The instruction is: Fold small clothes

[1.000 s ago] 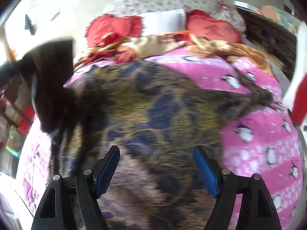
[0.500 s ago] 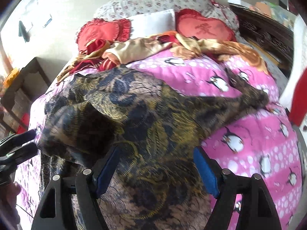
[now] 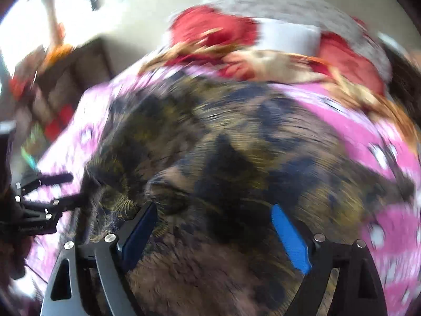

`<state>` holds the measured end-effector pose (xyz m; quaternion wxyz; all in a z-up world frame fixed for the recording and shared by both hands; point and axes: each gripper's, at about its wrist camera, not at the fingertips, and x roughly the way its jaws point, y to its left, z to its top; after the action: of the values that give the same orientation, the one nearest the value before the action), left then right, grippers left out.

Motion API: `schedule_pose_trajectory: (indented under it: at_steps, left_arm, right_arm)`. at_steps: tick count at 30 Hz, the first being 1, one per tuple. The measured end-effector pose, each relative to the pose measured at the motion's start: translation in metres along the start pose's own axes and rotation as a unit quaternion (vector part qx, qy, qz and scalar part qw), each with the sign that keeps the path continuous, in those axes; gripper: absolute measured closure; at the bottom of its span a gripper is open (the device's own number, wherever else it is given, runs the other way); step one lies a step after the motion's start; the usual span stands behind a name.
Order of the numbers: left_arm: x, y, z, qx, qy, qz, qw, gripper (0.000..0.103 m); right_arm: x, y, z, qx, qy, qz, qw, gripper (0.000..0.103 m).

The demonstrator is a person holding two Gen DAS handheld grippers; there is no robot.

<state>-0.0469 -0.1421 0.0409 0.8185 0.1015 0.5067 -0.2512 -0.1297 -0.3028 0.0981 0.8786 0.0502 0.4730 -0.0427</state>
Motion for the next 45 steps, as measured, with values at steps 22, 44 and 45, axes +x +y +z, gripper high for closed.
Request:
schedule_pose_trajectory:
  at_steps: [22, 44, 45]
  left_arm:
    - [0.014, 0.025, -0.002, -0.035, 0.006, 0.053, 0.998, 0.032]
    - [-0.038, 0.108, 0.004, -0.082, -0.04, -0.009, 0.9958, 0.032]
    - [-0.044, 0.113, 0.005, -0.085, -0.045, -0.005, 0.9953, 0.032]
  right_arm:
    - [-0.048, -0.063, 0.037, 0.064, -0.089, 0.054, 0.992, 0.043]
    - [0.132, 0.143, 0.178, -0.199, 0.0, 0.213, 0.957, 0.096]
    - [0.136, 0.14, 0.182, -0.173, -0.004, 0.232, 0.957, 0.098]
